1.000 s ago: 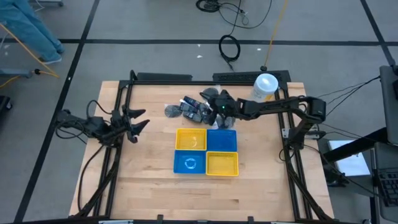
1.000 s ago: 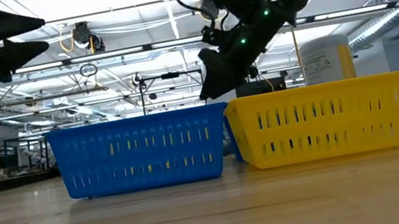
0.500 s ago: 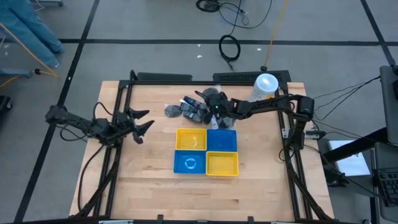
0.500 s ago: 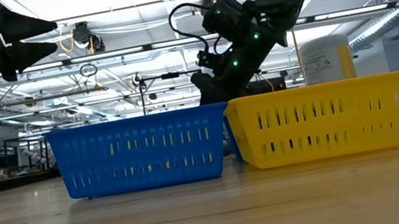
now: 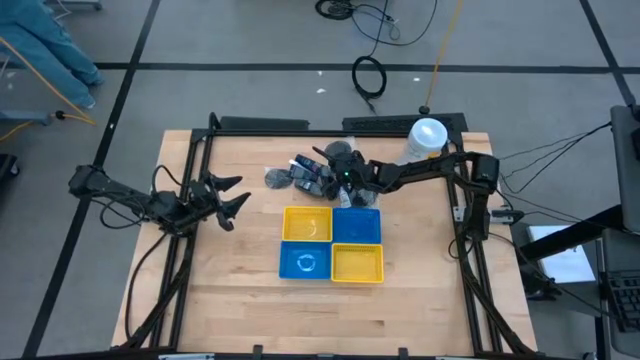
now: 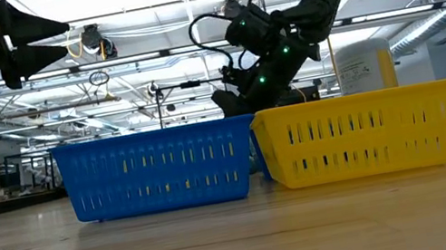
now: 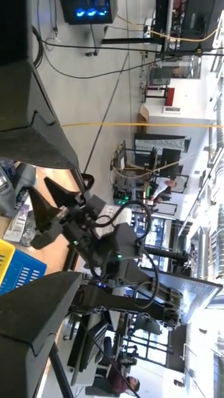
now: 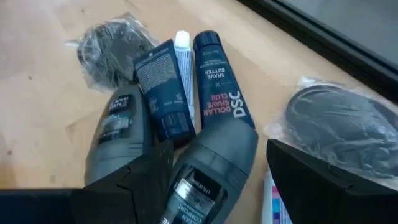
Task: Pick & Place Travel size toiletries
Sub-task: Put the black deodorant into the bottom blue basket
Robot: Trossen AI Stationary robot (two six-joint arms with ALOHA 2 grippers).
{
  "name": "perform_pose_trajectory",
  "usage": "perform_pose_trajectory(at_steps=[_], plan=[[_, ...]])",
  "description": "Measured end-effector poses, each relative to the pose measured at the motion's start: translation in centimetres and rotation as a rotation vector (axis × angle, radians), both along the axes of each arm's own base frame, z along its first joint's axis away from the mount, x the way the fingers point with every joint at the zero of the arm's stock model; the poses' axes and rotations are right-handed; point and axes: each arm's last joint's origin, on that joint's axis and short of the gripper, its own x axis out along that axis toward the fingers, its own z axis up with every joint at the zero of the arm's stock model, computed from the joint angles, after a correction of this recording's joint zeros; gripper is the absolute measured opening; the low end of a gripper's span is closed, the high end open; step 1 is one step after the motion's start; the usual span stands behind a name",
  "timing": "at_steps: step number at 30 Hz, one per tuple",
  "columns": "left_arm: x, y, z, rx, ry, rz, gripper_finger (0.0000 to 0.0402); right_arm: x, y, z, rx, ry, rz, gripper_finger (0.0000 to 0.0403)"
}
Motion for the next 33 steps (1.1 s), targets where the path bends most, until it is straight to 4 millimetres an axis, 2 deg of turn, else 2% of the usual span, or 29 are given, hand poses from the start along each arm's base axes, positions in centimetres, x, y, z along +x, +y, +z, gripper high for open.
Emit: perform_pose_trajectory(at_steps=[5,18,26,33], plan=[[0.0,0.0,0.0,-0.002,0.001,0.005,0.0278,0.6,-0.2,-1.8,0.021,-0.020,-0.016,0.0254],[0.0,0.0,0.0,0.000,0.003,0.006,0.0278,0.4,-0.6,-2.2,0.024,0.001,-0.031,0.0254],[0.0,0.0,0.0,-0.001,0.003,0.007,0.0278,0.5,-0.5,-3.9,0.083,0.027,-0.028,0.0254],[0.0,0.0,0.0,0.000,0.005,0.007,0.0278,0.5,-0.5,-3.9,0.080,0.033,-0.031,0.0244]])
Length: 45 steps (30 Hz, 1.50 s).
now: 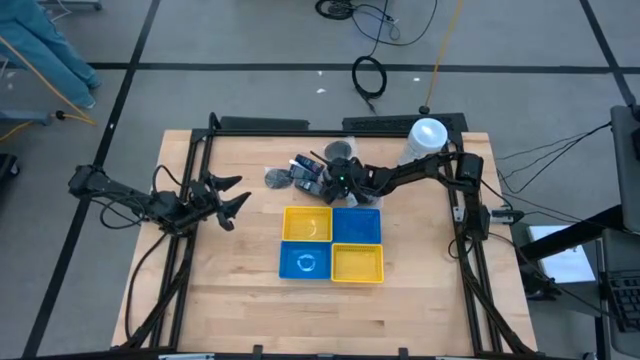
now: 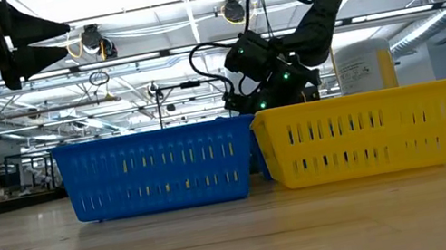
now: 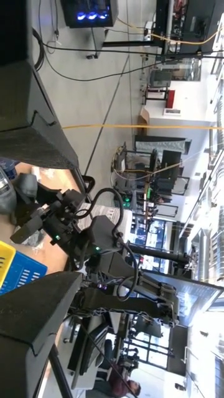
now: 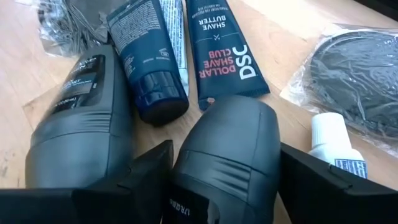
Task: Pick & Place Travel size toiletries
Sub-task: Put the black deodorant into the bottom blue basket
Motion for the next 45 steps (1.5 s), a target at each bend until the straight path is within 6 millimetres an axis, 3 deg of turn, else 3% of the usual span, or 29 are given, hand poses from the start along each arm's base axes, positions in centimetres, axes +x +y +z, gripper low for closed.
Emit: perform_pose_trajectory(at_steps=[4,18,29,36,45], plan=[[0.0,0.0,0.0,0.000,0.000,0.000,0.0278,0.0,0.0,0.0,0.002,0.003,0.003,0.0210],[0.0,0.0,0.0,0.005,0.006,0.019,0.0278,0.0,0.4,0.8,0.015,-0.008,0.059,0.0204],[-0.1,0.0,0.3,-0.025,-0.038,0.003,0.0278,-0.4,1.3,6.5,-0.060,-0.140,0.100,0.0204],[0.4,-0.2,0.4,-0.063,-0.080,-0.032,0.0278,-0.9,3.9,11.4,-0.150,-0.257,0.199,0.0204],[2.8,-0.4,0.1,-0.039,-0.121,-0.118,0.0278,-1.9,8.2,16.4,-0.246,-0.429,0.330,0.0204]])
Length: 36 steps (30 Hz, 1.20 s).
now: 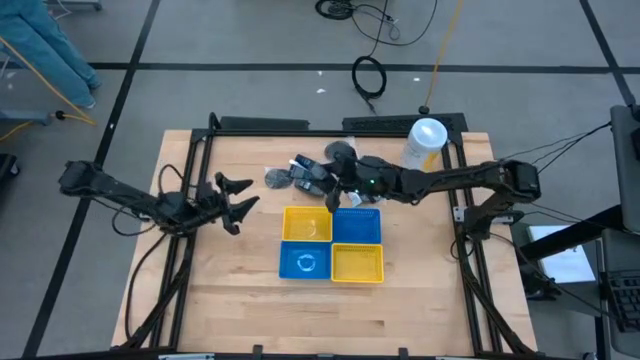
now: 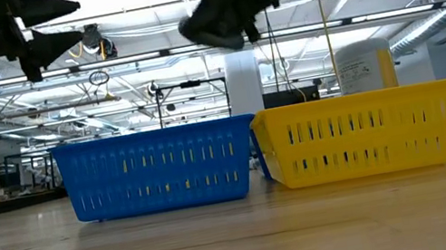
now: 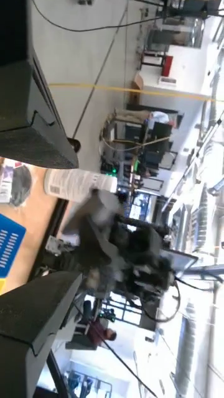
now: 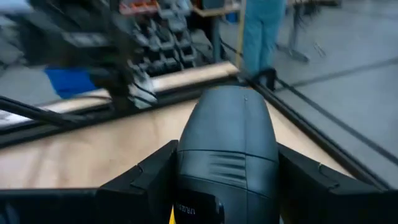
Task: Pick & Place Travel size toiletries
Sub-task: Put the black deodorant into the bottom blue basket
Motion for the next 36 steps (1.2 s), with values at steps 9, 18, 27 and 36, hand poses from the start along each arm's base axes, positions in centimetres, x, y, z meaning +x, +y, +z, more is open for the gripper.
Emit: perform_pose_trajectory(at_steps=[9,18,27,36], plan=[[4.3,-0.1,0.6,-0.014,0.036,-0.088,0.0278,0.2,2.6,1.8,-0.048,-0.141,0.079,0.0204],[10.9,-1.4,2.0,0.043,0.108,-0.136,0.0278,0.2,4.8,2.4,-0.080,-0.202,0.141,0.0204],[15.3,-2.2,2.1,0.036,0.132,-0.135,0.0278,0.1,7.1,2.9,-0.136,-0.246,0.205,0.0204],[16.3,-2.6,3.1,-0.005,0.082,-0.191,0.0278,-0.2,8.7,3.3,-0.162,-0.274,0.192,0.0202]])
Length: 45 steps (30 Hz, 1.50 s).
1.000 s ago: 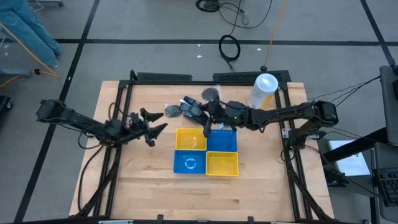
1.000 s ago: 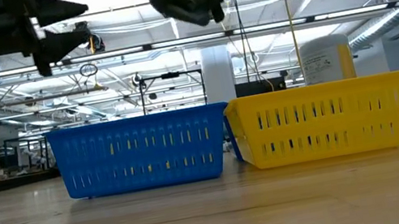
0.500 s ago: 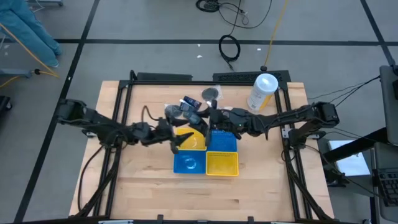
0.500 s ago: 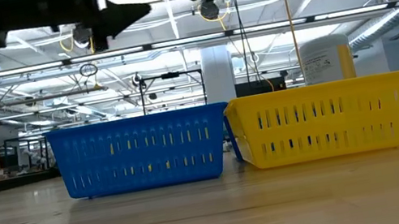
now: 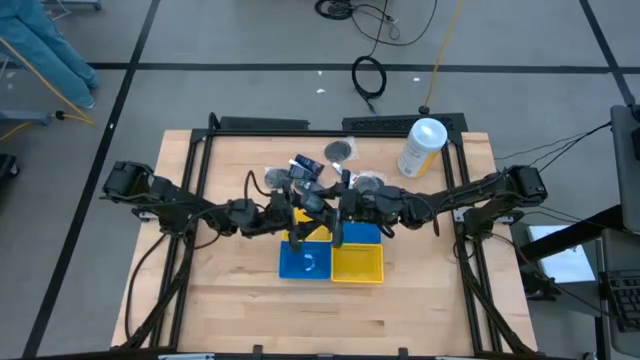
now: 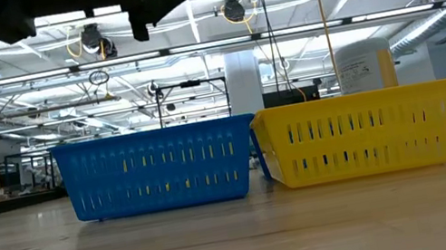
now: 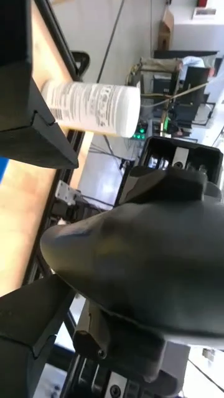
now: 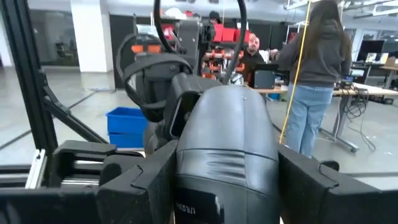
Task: Pick & Place Travel size toiletries
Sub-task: Put the black deodorant into the bottom blue basket
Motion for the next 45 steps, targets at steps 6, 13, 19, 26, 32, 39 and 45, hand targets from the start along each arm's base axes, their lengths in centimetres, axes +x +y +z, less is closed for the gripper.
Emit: perform_pose_trajectory(at_steps=[6,13,19,26,32,39,45], plan=[[0.4,-0.1,0.9,-0.021,-0.029,-0.008,0.0278,-0.1,0.5,0.4,0.010,-0.044,0.007,0.0202],[2.2,-0.3,1.0,-0.016,-0.038,-0.001,0.0278,0.0,0.6,0.3,0.036,-0.045,0.031,0.0202],[3.1,-0.4,0.3,0.018,-0.082,-0.032,0.0278,-0.2,1.2,0.0,0.029,-0.042,0.066,0.0202],[3.1,-0.4,0.2,0.030,-0.078,-0.029,0.0203,-0.2,1.5,-0.2,0.019,-0.023,0.067,0.0202],[3.1,-0.4,0.1,0.036,-0.065,-0.008,0.0094,-0.2,1.4,-0.4,0.009,-0.007,0.043,0.0200],[3.1,-0.4,0.1,0.055,-0.057,-0.011,0.0095,-0.2,1.4,-0.4,0.036,-0.008,0.043,0.0255],[3.1,-0.4,0.0,0.055,-0.048,-0.005,0.0095,-0.2,1.4,-0.3,0.035,-0.018,0.046,0.0269]])
